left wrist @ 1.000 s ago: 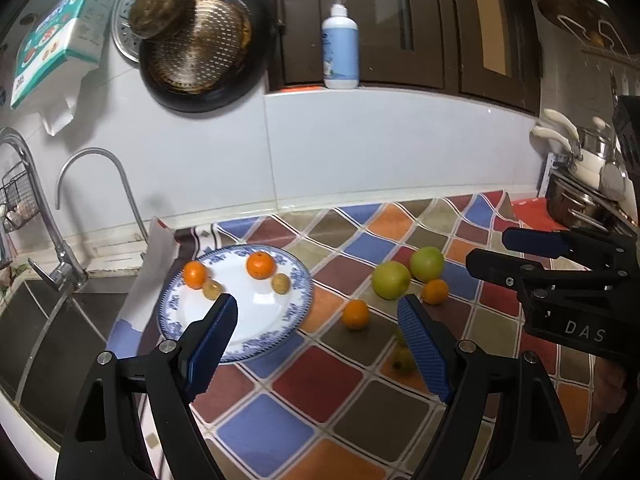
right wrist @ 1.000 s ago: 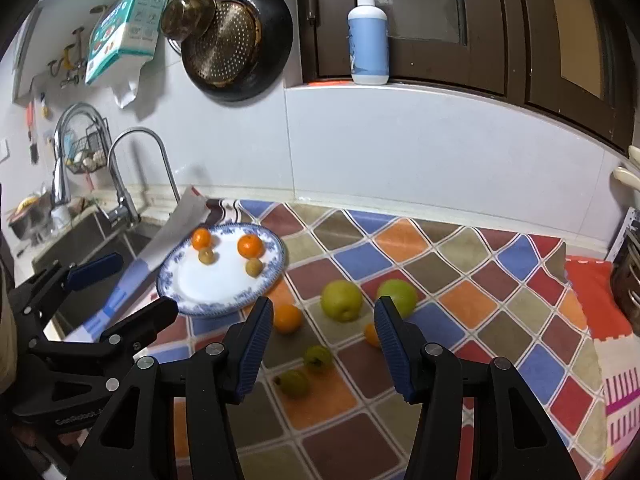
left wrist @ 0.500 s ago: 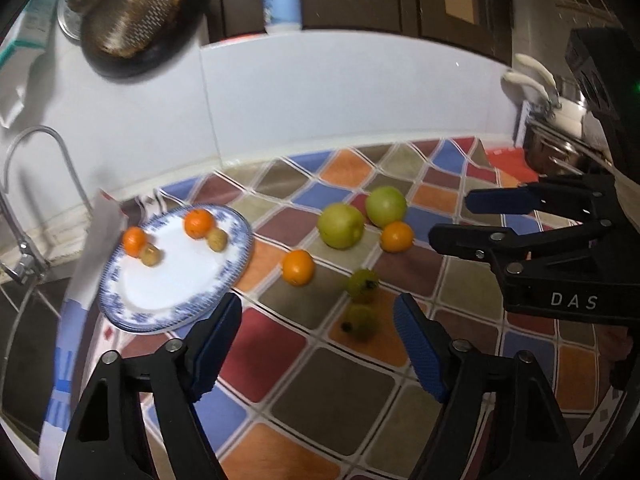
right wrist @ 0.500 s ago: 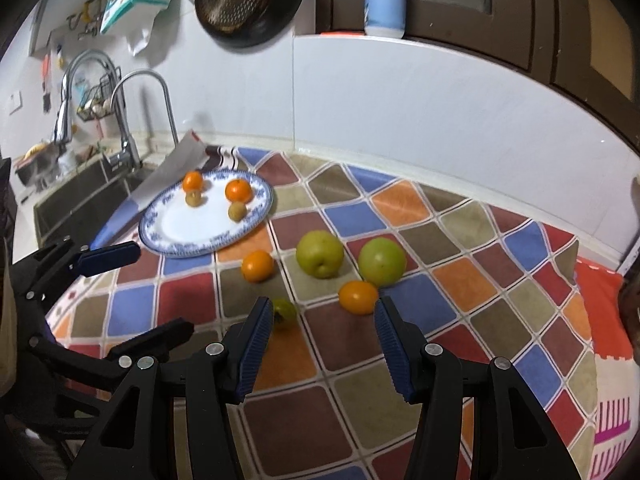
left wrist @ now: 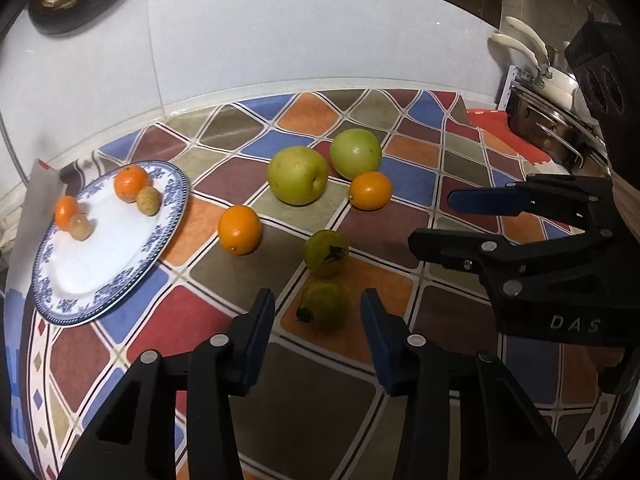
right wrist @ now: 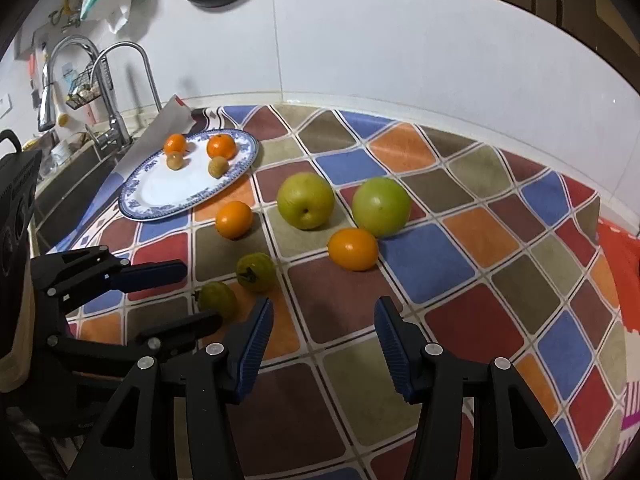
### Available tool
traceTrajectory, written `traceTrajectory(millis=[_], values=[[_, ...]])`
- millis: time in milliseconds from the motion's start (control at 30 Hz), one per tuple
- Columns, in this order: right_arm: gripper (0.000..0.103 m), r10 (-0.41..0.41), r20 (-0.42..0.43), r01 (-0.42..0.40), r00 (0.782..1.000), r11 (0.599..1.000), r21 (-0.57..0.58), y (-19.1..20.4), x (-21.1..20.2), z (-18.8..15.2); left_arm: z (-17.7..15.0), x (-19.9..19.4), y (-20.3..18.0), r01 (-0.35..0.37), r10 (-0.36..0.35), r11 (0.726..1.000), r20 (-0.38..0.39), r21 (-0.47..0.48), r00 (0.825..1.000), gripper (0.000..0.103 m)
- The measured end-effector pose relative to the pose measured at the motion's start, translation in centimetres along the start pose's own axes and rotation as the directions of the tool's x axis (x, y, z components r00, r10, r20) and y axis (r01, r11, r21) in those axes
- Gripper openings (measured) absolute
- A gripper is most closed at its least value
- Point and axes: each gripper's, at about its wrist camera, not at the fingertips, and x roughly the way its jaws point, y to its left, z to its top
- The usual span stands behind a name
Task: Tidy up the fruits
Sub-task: 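Close the left tool on a dark green fruit while the right tool grasps another green fruit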
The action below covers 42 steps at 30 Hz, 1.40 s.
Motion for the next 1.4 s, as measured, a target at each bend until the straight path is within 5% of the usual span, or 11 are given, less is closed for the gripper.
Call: traceTrajectory(millis=[200, 433, 1100, 1400], values=[[0.053, 0.004, -0.015, -0.003, 1.0, 1.0, 0.022, -0.3, 0.6, -0.1, 0.3, 1.0, -0.1, 0.033, -0.033, 0.999, -0.019, 0.014, 0.999, 0.029], [0.054, 0.013, -0.03, -0.013, 0.999, 1.0, 0.026, -0.2, 1.1, 0.0, 0.3, 0.8, 0.4, 0.046, -0.046, 0.999, -0.013, 0.004, 0.999, 0.028], [0.052, 0.115, -0.055, -0.116, 0.992, 0.993, -0.009, 3.3, 4.9, 2.3, -0.2, -1.7, 5.3, -0.138, 0.141, 0.982, 0.012, -0.127, 0.99, 0.028], [0.031, 0.127, -0.083, -0.128, 0.988, 0.992, -0.014, 3.8, 5.9, 2.4, -0.4, -2.0, 5.5, -0.144, 0.148, 0.979, 0.02, -0.141, 0.989, 0.028]])
